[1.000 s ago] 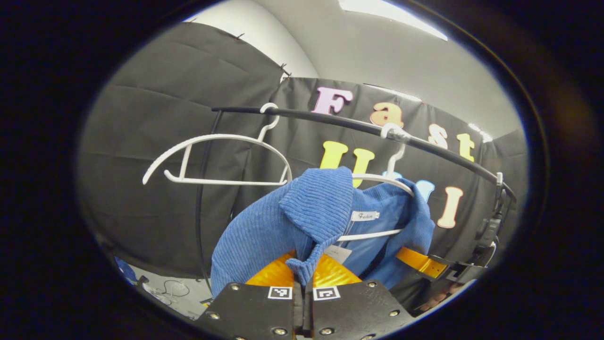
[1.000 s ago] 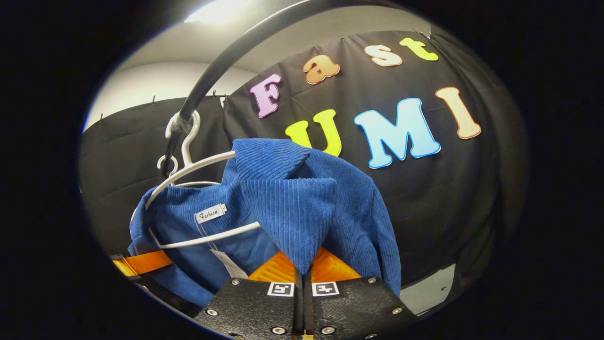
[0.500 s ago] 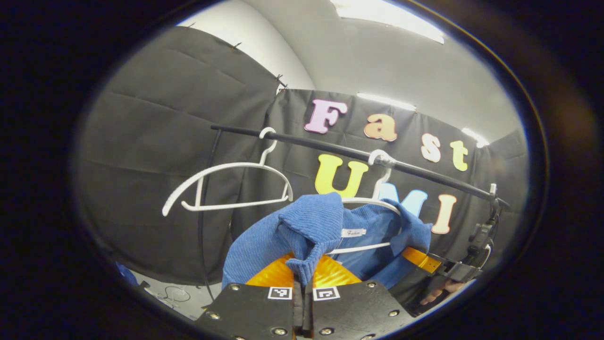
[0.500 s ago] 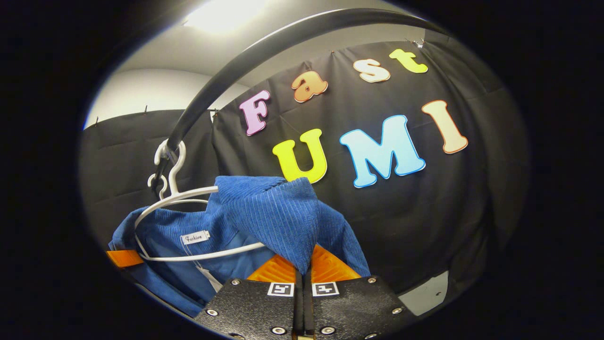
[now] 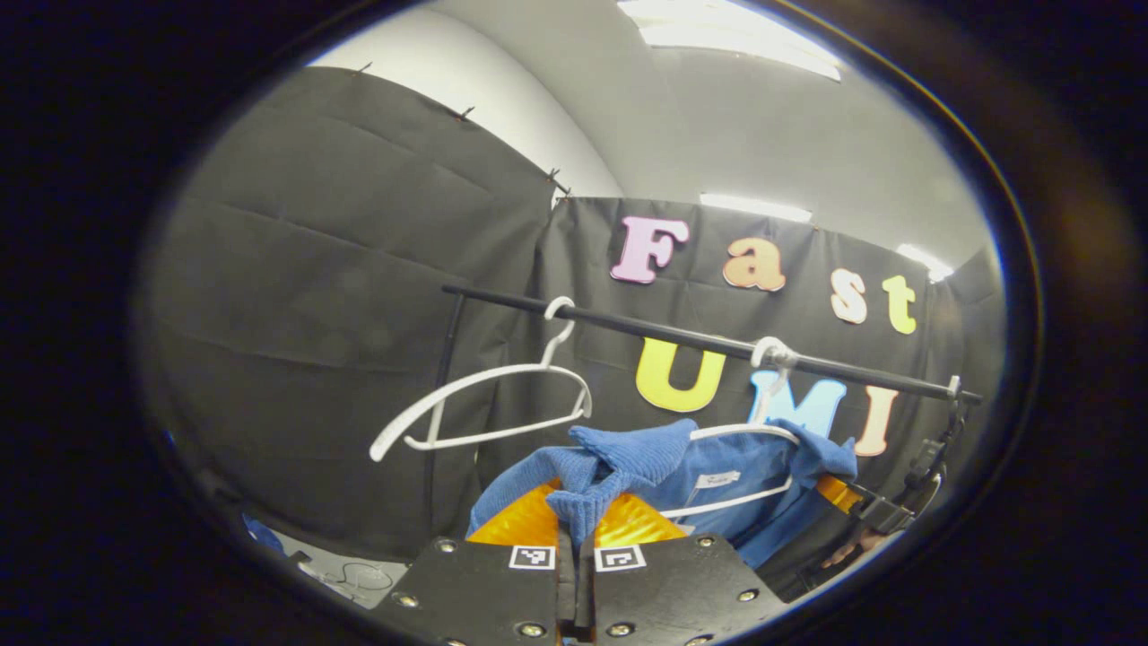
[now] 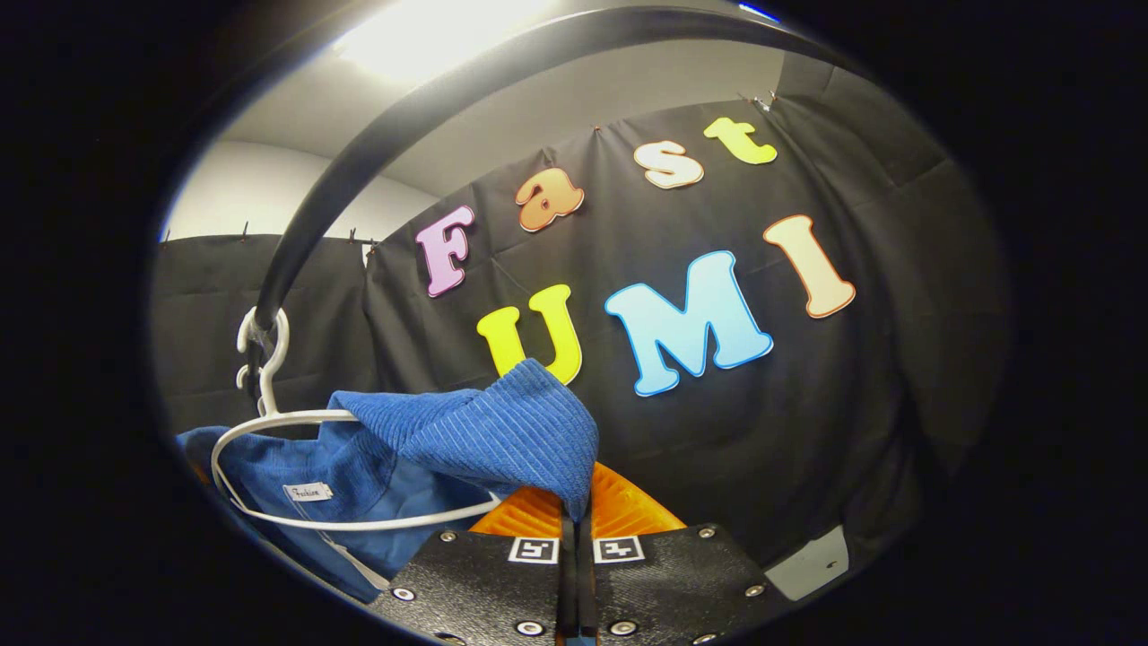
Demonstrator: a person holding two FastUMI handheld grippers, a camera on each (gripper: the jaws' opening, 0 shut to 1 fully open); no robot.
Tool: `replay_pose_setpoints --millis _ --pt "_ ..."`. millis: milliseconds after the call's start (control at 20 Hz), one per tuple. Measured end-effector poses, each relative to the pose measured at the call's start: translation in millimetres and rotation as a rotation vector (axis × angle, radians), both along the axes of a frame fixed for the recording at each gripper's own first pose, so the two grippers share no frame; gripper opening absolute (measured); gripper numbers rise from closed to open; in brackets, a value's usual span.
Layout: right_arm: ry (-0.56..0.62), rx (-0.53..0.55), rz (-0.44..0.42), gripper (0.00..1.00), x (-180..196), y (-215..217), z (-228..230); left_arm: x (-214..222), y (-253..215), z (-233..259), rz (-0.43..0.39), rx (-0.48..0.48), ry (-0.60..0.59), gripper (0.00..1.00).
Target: Grasp the clothes on the hanger with both hands and then place them into the laundry hamper below.
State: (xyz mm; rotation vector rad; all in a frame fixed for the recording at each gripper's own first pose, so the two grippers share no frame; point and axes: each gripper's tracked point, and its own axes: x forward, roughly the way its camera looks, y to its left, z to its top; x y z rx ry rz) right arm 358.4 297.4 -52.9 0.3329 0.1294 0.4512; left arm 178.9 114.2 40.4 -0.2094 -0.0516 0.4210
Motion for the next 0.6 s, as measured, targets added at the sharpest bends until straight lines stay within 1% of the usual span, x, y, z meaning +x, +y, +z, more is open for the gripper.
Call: replay_pose_setpoints --millis 200,350,600 --pt "-0.032 0.015 -0.053 0.0 19 -8 9 0 27 4 0.046 0.014 -0.012 0.0" --pt "-0.043 0.004 -0.057 0.0 23 1 8 1 44 4 0.065 0.016 -0.01 0.01" --pt "-0.113 -0.027 -0.101 0.0 35 -6 12 12 62 -1 0.052 0.011 0.002 0.01"
